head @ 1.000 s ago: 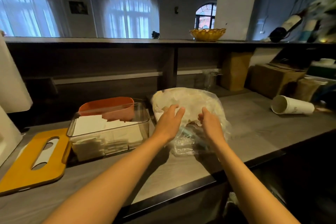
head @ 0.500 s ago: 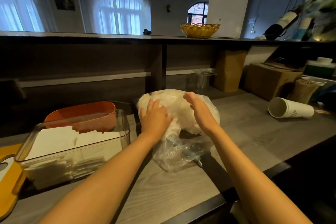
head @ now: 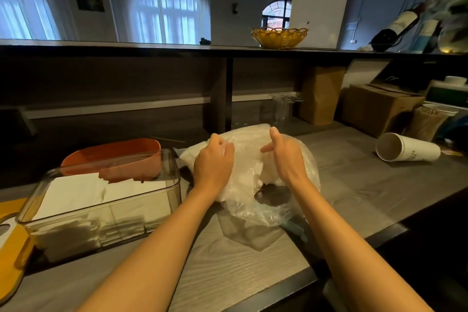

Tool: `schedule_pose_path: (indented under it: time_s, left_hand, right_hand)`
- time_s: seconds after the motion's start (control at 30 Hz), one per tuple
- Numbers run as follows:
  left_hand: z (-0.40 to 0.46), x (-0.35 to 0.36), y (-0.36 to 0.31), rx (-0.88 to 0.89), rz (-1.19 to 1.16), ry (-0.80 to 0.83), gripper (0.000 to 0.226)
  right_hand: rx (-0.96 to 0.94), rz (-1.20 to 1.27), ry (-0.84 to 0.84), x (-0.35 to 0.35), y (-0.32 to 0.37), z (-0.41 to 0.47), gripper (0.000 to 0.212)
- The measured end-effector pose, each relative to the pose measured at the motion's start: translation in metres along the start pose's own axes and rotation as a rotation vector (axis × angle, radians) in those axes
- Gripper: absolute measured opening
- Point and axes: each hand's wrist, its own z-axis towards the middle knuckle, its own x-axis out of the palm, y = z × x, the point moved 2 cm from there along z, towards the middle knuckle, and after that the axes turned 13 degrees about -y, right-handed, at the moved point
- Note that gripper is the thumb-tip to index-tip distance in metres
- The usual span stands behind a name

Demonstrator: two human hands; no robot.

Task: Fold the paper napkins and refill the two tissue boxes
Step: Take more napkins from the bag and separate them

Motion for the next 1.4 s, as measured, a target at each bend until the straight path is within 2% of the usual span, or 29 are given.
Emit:
schedule_pose_path:
  time_s: [0.13,0.2,0.3,0.37,0.4,0.47,0.5,0.67,0.83,1.07,1.23,1.4]
  left_hand:
    - [0.002,-0.005,-0.003,0.186,0.23,-0.053,0.032]
    - [0.007,-0.004,0.001,0.194,0.3,-0.068,0.041]
    - [0.011,0.002,0.012,-0.021,0.158,0.012,0.048]
    - [0.01,0.007,0.021,-0.2,0.028,0.032,0.049]
    - [0.009,0.009,0.024,-0.228,0.013,0.022,0.048]
    - [0.006,0.01,0.025,-0.272,-0.013,-0.01,0.046]
    - [0.005,0.01,0.025,-0.3,-0.052,-0.035,0.049]
    - [0.002,0.007,0.028,-0.355,-0.144,-0.12,0.049]
    - [-0.002,0.008,0.022,-0.35,-0.136,-0.096,0.055]
    - [-0.009,0.019,0.034,-0.448,-0.279,-0.078,0.069]
    - [-0.01,0.022,0.039,-0.457,-0.323,-0.085,0.063]
    - [-0.015,0.019,0.03,-0.244,-0.208,-0.009,0.05]
  right_hand:
    - [-0.031,0.009,-0.036,0.0,0.008,-0.006,0.072]
    - [-0.006,-0.077,-0.099,0.003,0.005,-0.008,0.078]
    - [0.084,-0.077,-0.065,0.011,0.002,-0.014,0.081]
    - [0.178,0.075,0.015,0.018,0.009,-0.018,0.075]
    - [0.232,0.163,0.058,0.021,0.015,-0.019,0.069]
    - [0.31,0.29,0.119,0.026,0.026,-0.022,0.053]
    - [0.317,0.313,0.146,0.03,0.03,-0.022,0.052]
    - [0.29,0.181,0.146,0.051,0.027,-0.015,0.072]
    - [0.333,0.202,0.087,0.074,0.014,-0.012,0.057]
    - [0.328,0.02,0.056,0.088,0.012,-0.012,0.067]
    - [0.243,-0.13,0.061,0.085,0.008,-0.005,0.048]
    - [0.305,-0.136,0.12,0.081,0.009,0.002,0.045]
